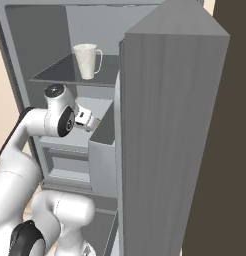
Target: Pick mushroom from the fridge and place it on the plate on the counter.
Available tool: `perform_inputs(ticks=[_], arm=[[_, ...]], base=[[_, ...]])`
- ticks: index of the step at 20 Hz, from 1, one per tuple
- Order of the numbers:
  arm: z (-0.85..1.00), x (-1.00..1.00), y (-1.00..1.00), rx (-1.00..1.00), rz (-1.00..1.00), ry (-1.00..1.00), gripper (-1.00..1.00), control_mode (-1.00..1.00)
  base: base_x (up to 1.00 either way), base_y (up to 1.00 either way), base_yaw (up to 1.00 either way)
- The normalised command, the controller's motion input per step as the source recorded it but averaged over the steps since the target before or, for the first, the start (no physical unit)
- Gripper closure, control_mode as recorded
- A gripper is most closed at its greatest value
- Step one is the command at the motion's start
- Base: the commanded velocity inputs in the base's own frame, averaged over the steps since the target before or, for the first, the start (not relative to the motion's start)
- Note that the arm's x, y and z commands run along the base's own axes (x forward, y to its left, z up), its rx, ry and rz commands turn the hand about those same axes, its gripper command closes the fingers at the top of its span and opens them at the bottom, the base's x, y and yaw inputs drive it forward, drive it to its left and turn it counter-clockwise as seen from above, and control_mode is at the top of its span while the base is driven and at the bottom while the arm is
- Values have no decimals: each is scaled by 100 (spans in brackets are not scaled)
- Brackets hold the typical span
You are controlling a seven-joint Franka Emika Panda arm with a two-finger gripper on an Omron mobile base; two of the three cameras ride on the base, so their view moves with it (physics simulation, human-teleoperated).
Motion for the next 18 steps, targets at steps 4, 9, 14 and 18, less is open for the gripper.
perform_inputs(ticks=[4, 9, 14, 18], arm=[[-6, 12, 0, 0, -3, -12, -100, -100], [3, 26, 0, 0, 0, 6, -100, -100], [-3, 23, 0, 0, -1, -5, -100, -100], [0, 29, 9, 0, 0, -6, -100, -100]], base=[[0, 0, 0], [0, 0, 0], [0, 0, 0], [0, 0, 0]])
